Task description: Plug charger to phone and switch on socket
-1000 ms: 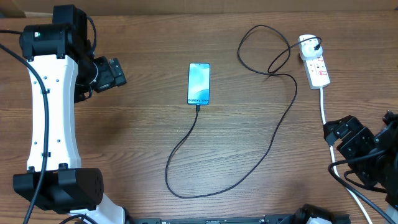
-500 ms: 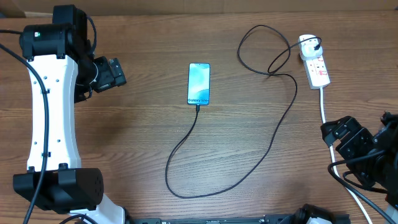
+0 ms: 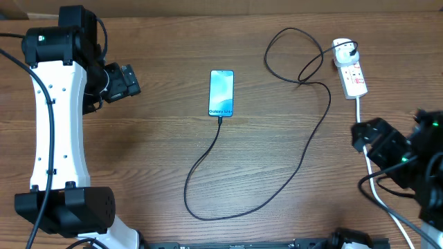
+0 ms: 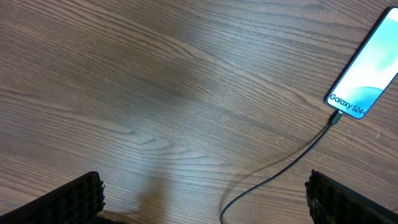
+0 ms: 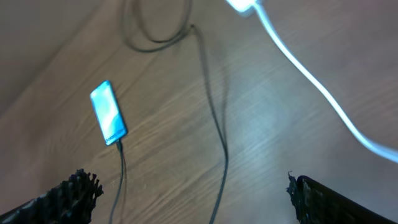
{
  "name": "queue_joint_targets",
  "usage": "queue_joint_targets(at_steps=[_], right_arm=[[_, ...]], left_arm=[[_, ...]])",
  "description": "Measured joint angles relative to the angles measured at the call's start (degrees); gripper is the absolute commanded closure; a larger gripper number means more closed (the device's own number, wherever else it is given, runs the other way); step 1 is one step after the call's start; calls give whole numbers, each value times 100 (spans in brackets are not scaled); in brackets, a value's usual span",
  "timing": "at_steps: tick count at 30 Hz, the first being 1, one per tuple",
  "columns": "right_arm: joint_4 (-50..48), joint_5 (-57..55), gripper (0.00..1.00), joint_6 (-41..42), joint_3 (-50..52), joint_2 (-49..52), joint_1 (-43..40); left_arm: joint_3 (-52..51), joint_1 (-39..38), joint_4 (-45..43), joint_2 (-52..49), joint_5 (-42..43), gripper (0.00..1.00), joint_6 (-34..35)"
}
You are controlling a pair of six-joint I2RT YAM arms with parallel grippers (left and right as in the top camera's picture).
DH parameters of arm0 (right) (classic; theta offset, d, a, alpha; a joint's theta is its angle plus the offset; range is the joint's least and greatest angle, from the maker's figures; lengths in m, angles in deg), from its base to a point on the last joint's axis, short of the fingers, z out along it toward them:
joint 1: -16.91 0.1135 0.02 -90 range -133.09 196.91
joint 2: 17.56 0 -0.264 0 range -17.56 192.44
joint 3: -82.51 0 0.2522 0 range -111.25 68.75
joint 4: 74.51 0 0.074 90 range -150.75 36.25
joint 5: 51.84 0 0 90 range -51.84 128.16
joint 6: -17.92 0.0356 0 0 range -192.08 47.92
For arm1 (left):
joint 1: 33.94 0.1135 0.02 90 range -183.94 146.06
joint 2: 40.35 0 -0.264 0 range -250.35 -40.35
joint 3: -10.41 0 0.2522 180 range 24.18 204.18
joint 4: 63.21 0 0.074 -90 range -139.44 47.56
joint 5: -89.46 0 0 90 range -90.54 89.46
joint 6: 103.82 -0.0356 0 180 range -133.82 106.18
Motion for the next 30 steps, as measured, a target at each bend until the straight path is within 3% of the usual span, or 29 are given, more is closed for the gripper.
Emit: queue_joint_targets(at_steps=[6,14,30], right_arm=[[-1591,-2,0,-420,931,-557,817],[-3460,155,0,-623,2470,-1523,874],[-4798,422,0,-1145,4312,-3766,1091]], left_arm=[[0,0,-2,0,-2,0,-2],[0,0,-2,0,-2,0,0],[0,0,0,0,0,0,0]])
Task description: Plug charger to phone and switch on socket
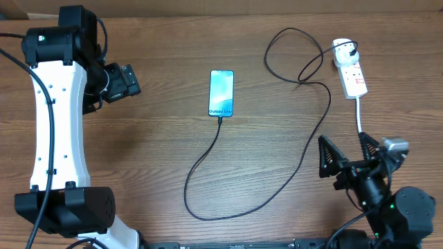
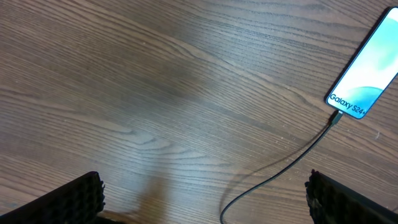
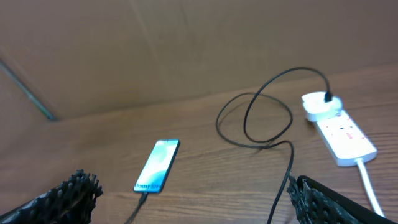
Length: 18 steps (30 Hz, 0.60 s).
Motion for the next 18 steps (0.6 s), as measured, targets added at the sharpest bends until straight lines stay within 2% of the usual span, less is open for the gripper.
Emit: queue_joint_targets(at_steps=[18], right_arm=[[-1521,4,0,-151,1438,-988,282]], left_arm=[[0,0,0,0,-2,0,-2]])
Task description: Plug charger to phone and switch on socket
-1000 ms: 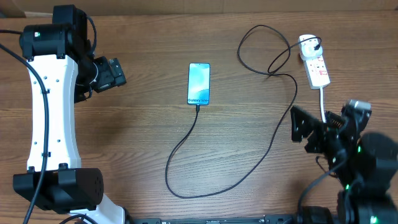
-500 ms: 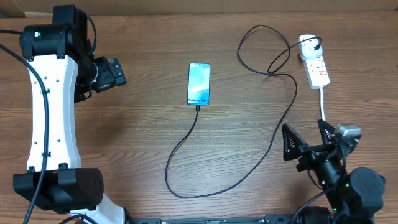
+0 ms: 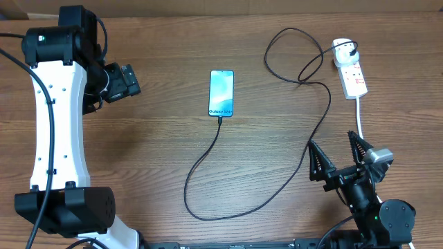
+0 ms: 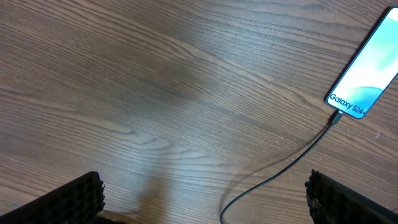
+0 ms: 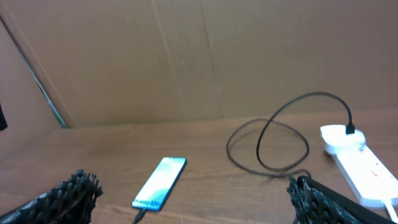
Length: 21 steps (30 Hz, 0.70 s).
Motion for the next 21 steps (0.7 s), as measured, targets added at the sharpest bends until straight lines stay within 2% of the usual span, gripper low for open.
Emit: queue_joint_targets(at_steps=[21], right_arm=[[-1344,-417,0,-24,1158,-522,229]], left_arm=[[0,0,0,0,0,0,0]])
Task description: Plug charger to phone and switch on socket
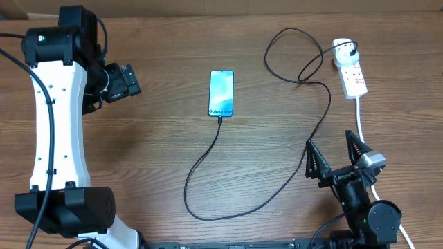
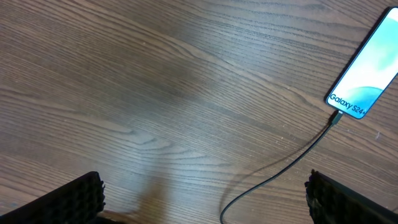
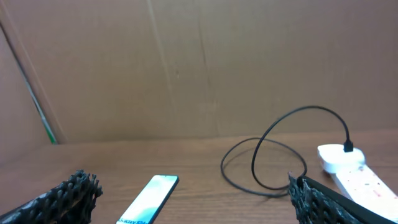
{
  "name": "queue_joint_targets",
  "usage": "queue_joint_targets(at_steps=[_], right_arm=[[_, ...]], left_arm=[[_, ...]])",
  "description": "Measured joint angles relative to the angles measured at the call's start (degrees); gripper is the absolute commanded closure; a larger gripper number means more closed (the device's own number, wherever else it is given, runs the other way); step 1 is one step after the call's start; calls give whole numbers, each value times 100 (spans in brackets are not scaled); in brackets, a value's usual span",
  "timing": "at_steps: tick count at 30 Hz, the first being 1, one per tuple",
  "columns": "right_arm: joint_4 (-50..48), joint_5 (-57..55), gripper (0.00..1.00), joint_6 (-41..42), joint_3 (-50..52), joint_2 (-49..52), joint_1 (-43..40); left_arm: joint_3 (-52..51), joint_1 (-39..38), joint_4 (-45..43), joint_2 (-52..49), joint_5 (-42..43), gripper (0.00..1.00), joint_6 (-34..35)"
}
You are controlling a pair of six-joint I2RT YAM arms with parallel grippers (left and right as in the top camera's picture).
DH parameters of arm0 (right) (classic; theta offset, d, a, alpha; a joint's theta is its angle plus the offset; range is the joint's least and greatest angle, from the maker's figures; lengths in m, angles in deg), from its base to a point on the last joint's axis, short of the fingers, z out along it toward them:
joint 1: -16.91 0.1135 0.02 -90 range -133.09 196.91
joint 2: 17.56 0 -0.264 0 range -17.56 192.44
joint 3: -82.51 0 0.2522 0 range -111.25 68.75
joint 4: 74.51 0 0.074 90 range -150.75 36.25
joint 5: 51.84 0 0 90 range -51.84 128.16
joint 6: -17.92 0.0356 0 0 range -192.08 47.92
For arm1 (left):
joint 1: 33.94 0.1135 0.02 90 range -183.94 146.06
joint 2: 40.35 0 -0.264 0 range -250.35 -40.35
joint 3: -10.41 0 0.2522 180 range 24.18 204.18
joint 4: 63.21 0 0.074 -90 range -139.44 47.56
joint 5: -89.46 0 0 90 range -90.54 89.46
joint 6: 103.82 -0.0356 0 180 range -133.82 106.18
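The phone [image 1: 221,93] lies face up in the middle of the table with its screen lit, and the black charger cable [image 1: 208,159] is plugged into its near end. The cable loops round to the white charger plug [image 1: 344,48] seated in the white socket strip [image 1: 354,78] at the back right. My left gripper [image 1: 128,81] hangs open to the left of the phone [image 2: 365,81], empty. My right gripper [image 1: 337,159] stands open and empty near the front right edge, pointing level towards the phone [image 3: 149,198] and socket strip [image 3: 348,168].
A brown cardboard wall [image 3: 199,68] rises behind the table. The strip's white lead [image 1: 361,121] runs forward along the right side past my right arm. Bare wooden tabletop [image 2: 155,93] lies under the left gripper.
My right gripper has drawn back slightly further towards the front edge and sits a little more to the left. The left arm, phone and cable are unchanged.
At first my right gripper was at the right edge beside the strip's lead, looking down at the table. Then it stood nearer the front, tilted up towards the phone and socket strip. It has kept drawing back, open throughout. The left arm stayed still.
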Motion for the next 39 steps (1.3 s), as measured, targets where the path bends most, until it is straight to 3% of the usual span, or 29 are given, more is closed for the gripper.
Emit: queue_joint_targets(at_steps=[22,39], right_arm=[[-1150,-345,0,-503,627,-11,22],[173,-649,0,-726,627,-11,22]], left_arm=[[0,0,0,0,0,0,0],[0,0,0,0,2,0,0]])
